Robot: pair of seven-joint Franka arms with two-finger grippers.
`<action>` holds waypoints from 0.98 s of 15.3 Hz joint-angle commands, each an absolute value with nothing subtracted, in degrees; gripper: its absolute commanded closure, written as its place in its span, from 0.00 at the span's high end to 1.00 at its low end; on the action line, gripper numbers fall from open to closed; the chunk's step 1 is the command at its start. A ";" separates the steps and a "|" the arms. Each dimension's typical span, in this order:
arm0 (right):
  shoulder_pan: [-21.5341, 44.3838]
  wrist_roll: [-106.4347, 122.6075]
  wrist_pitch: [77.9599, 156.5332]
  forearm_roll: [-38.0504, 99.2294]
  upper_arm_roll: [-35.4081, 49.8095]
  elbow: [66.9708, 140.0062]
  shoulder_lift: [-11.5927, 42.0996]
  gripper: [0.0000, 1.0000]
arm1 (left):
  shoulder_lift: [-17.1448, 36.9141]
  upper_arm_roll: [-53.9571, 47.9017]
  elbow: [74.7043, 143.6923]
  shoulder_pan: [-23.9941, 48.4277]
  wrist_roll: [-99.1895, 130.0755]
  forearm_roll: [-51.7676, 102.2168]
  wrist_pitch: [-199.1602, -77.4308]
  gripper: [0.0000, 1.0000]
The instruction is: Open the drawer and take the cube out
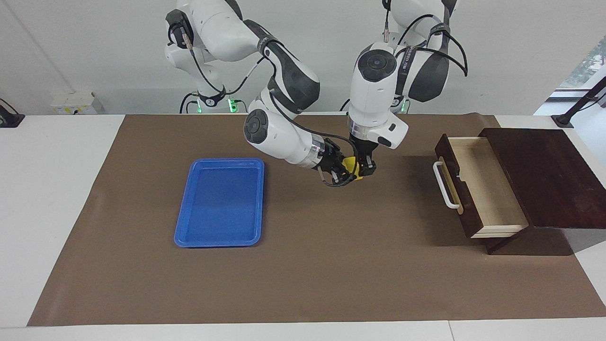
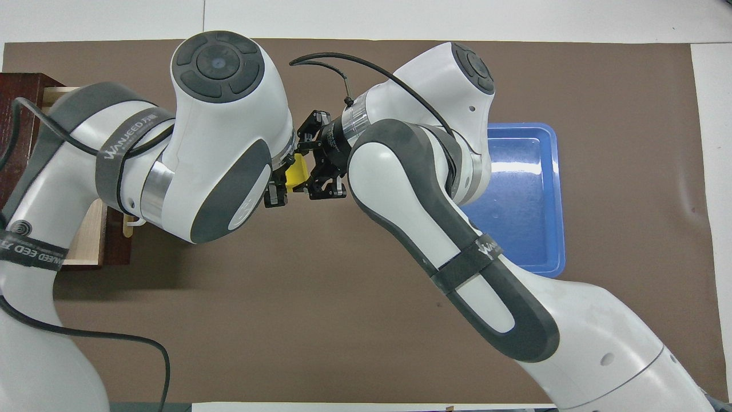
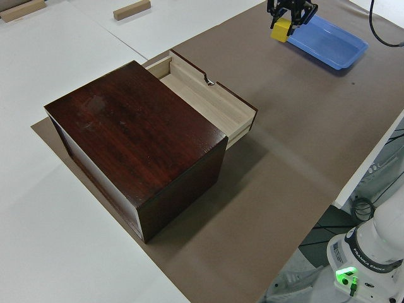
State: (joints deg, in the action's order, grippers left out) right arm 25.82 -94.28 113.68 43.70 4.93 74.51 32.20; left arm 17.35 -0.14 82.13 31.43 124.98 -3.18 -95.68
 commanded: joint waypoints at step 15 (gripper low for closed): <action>8.02 -84.22 101.78 36.40 5.45 74.62 30.94 0.00 | 9.06 0.97 102.55 18.90 98.01 -16.14 -106.95 1.00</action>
State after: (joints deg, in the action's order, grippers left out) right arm 12.43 -87.97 103.48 39.27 4.55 74.03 31.51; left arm 13.51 1.39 95.19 21.13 101.57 -12.06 -103.02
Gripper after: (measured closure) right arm 0.445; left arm 0.000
